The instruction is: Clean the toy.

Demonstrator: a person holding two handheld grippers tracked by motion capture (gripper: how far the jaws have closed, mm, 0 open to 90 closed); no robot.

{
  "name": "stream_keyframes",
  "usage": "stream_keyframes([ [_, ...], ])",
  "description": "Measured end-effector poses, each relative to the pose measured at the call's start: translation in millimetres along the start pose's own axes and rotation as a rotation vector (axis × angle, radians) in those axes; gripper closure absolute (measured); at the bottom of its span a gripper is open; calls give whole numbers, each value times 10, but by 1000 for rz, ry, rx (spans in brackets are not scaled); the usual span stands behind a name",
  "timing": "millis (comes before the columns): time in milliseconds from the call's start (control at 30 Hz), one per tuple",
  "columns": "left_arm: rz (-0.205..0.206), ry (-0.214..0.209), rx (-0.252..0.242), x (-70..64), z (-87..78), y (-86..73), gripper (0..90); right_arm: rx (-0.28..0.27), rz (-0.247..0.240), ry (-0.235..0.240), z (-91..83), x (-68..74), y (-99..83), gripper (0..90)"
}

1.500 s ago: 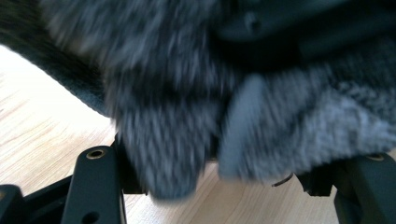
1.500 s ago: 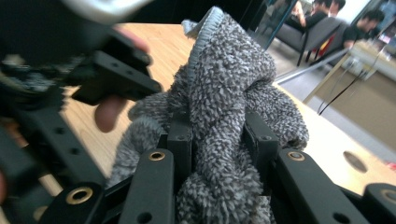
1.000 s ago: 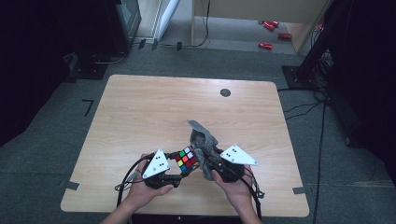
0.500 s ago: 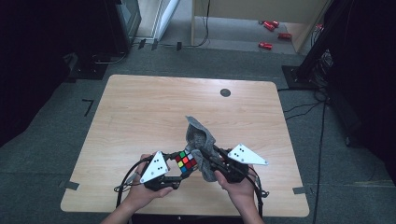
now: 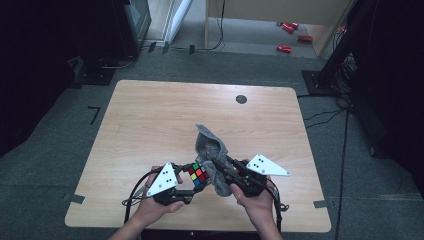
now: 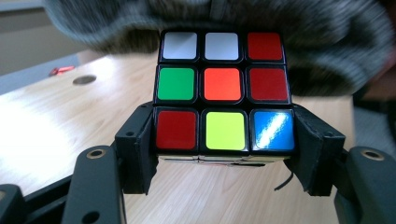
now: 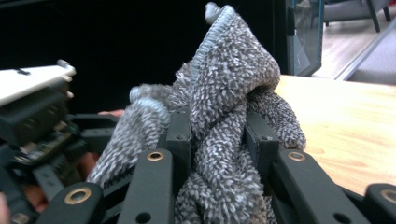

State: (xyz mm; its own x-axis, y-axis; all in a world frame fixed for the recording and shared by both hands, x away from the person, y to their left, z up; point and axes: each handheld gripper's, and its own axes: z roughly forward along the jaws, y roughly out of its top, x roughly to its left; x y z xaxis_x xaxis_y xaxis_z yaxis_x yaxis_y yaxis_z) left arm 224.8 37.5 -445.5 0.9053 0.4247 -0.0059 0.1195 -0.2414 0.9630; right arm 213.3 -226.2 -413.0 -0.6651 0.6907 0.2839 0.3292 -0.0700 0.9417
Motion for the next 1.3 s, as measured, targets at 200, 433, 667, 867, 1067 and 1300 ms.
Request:
stream_keyframes([
  [200, -39, -19, -30, 70, -26, -27, 348, 44, 0, -71, 25, -98, -60, 690],
  [433, -35, -30, 29, 50, 75, -89, 347, 13, -14, -3, 18, 41, 5, 688],
  [667, -119, -25, -72, 196, -83, -48, 347, 35, 46, -48, 32, -125, -93, 690],
  [867, -259, -12, -182, 373, -212, -64, 347, 1, 41, 9, 33, -143, -120, 691],
  [1067, -297, -41, -230, 416, -265, -41, 347, 89, 16, 57, 241, -27, -327, 691],
  [1300, -314, -37, -221, 451, -273, -58, 347, 137, -119, 82, 393, 222, -446, 691],
])
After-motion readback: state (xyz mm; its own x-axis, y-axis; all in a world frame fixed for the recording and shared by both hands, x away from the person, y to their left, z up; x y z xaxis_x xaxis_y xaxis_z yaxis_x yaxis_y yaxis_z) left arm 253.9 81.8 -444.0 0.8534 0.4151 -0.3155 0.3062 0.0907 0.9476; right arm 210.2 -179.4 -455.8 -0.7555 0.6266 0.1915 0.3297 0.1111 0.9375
